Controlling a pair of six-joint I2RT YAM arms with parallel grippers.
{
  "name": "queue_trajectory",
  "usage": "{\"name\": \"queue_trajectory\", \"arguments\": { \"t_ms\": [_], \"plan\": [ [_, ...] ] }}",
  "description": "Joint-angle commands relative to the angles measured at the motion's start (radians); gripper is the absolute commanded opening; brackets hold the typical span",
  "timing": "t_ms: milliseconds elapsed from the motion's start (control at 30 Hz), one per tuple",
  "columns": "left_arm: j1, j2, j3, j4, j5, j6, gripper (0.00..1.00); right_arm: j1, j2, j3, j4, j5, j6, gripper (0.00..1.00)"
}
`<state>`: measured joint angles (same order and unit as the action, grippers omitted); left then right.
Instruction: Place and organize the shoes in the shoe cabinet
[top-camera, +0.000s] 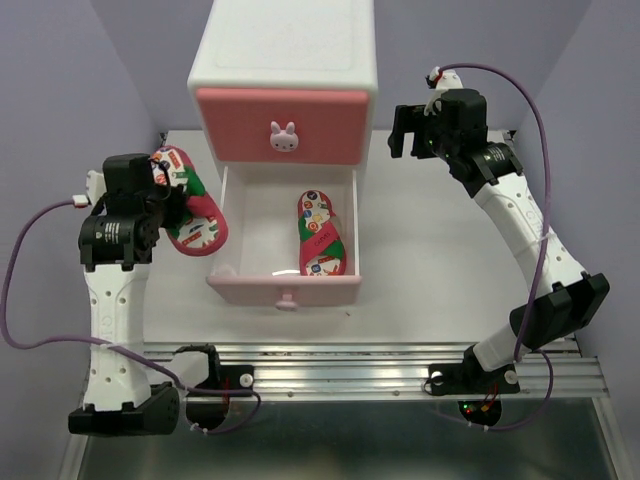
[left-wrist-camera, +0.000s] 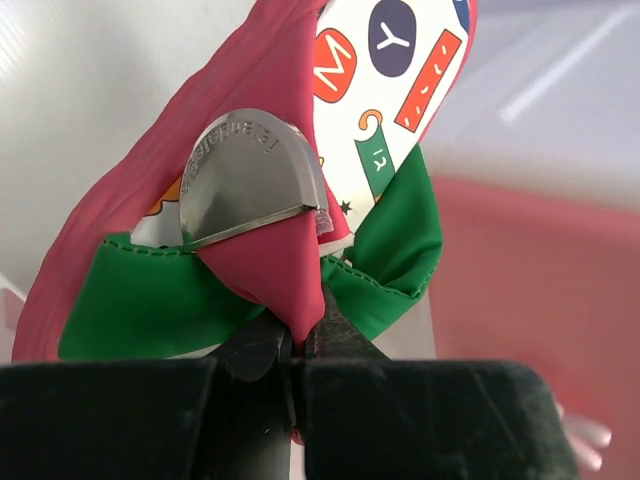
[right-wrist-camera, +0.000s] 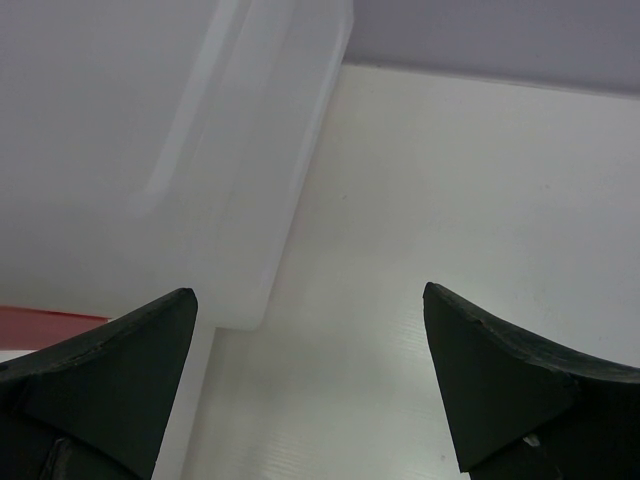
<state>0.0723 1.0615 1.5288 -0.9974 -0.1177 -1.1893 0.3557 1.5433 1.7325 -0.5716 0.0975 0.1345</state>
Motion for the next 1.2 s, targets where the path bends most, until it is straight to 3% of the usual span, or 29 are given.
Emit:
{"name": "queue_trajectory", "arguments": {
  "t_ms": [0, 267, 467, 667, 1167],
  "plan": [
    [-0.160, -0.020, 0.028, 0.068, -0.003, -0.098, 0.00, 0.008, -0.049, -0.021, 0.030, -0.008, -0.001, 1.00],
    [-0.456, 0.002, 0.021, 0.032, -0.131, -0.297, 0.00, 0.008, -0.061, -0.018, 0.030, 0.042, -0.039, 1.00],
    [-0.617, 0.078, 0.005, 0.083, -0.123, -0.299, 0.00, 0.008, -0.072, -0.031, 0.032, 0.039, -0.036, 1.00],
    [-0.654, 0.143, -0.030, 0.120, -0.059, -0.231, 0.00, 0.008, -0.086, -0.039, 0.029, 0.059, -0.047, 1.00],
    [-0.641, 0.282, -0.032, 0.226, -0.186, 0.022, 0.00, 0.008, -0.057, -0.017, 0.030, 0.050, -0.032, 1.00]
  ]
}}
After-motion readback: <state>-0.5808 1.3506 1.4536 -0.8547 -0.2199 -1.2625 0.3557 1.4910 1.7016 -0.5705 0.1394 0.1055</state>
